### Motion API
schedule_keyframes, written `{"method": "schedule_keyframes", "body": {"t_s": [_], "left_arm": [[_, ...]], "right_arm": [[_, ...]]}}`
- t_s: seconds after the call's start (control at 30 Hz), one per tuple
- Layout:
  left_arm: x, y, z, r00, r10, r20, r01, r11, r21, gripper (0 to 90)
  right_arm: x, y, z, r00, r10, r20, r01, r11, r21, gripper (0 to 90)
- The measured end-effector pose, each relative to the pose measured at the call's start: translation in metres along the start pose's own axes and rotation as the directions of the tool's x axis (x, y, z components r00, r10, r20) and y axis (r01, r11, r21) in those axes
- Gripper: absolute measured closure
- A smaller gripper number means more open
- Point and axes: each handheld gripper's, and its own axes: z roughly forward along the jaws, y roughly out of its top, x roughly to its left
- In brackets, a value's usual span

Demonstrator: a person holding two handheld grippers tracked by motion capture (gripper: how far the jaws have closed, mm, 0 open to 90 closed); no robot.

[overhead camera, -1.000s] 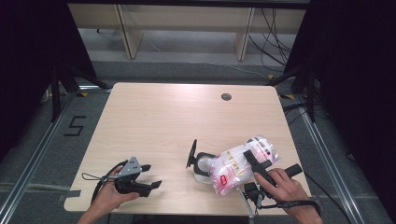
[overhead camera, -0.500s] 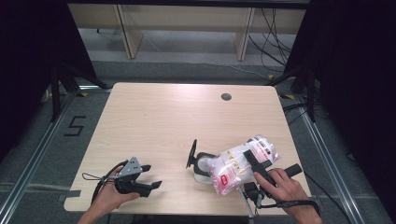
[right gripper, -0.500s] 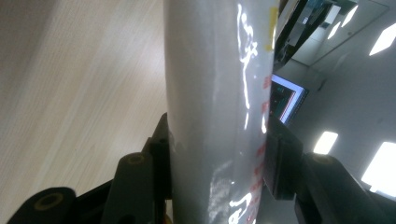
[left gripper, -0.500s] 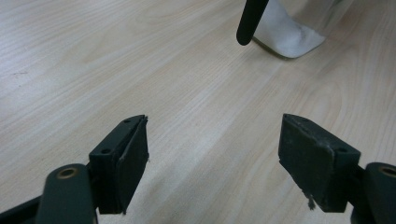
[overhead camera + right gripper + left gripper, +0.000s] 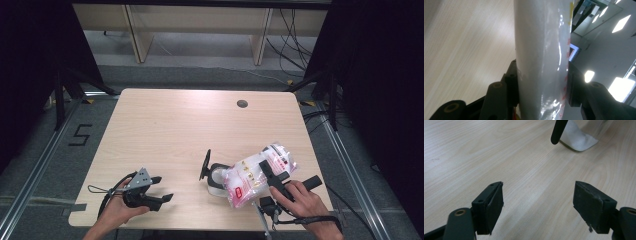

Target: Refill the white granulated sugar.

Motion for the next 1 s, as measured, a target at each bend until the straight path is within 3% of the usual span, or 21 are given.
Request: {"method": "schedule_keyframes", "body": {"t_s": [1.0], "left_arm": [[0.0008,0.0001,-0.0008,1.0,0.009,0.0,-0.009,0.9999,0.009,24.2]], "right_arm": [[0.0002,-0.0011,0.001,0.9999,0.011,-0.011,-0.012,1.0,-0.012,58.2]]}}
